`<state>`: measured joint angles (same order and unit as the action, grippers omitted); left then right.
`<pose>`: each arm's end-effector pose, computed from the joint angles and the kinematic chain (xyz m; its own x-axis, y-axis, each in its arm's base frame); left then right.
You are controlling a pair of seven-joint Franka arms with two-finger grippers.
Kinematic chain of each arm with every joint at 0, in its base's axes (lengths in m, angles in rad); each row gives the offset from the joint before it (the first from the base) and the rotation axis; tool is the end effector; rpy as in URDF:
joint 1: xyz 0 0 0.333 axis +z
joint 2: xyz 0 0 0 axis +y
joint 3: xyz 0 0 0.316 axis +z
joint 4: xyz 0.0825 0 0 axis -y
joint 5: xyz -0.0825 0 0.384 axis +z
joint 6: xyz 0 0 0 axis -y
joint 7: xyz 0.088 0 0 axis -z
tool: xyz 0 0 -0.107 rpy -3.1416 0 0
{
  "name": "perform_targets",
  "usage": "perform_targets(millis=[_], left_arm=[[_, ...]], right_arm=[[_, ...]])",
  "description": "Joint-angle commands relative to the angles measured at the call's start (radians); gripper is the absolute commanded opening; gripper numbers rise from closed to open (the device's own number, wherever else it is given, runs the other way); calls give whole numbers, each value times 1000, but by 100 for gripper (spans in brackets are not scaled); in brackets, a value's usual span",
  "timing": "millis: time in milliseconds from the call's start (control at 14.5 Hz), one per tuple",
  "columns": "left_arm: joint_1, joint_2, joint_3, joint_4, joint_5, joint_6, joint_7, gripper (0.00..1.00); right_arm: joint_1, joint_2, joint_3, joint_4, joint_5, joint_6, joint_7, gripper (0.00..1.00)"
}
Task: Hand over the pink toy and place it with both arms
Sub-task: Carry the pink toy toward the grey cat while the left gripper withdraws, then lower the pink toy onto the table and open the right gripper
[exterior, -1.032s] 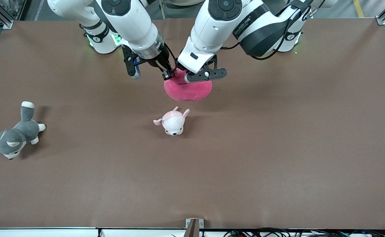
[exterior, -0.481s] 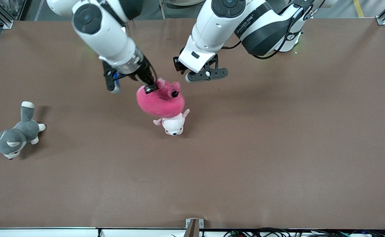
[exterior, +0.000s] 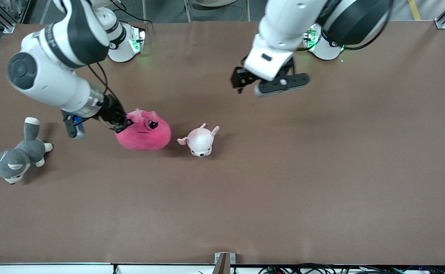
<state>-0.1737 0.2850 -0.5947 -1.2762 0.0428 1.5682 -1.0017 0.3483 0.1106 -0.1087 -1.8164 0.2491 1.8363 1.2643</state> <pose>0.4932 -0.3904 0.6183 0.9656 0.2508 -0.0684 0.2570 -0.9605 0.1069 0.5624 0.1598 0.4693 0.4368 -0.8674 -0.2385 -0.8900 -0.4553 0.0260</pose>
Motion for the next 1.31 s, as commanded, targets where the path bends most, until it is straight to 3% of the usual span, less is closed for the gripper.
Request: perform_targets(millis=[0,413,825,894,963,1032,1101,1238], left_arm=[[98,-96,0,-15,8,-129,118,95],[376,-225,-2,-71,-11,-243,449,97],[529,-228,0,-77,-20,-243,687,100],[539,-227,1,-77,-24,-243,719,100],[542,-227,6,-77,-24,-243,742,100],[540,-227,33,-77,-26,-243,762,100],[524,-225,67,-77,-27,-243,785,100],[423,-225,207,-77,-46,-241,828,100]], right_arm=[[-78,-42,20,-78,12,9,-117,0],[-219,-31,20,-162,16,47,-302,0],[-236,-23,21,-305,18,185,-362,4],[-238,-17,20,-302,18,189,-379,12],[-242,-9,20,-301,18,193,-429,38],[-247,-8,20,-297,18,198,-477,79],[-252,-8,18,-288,16,201,-512,100],[-256,-11,18,-241,13,181,-577,100]])
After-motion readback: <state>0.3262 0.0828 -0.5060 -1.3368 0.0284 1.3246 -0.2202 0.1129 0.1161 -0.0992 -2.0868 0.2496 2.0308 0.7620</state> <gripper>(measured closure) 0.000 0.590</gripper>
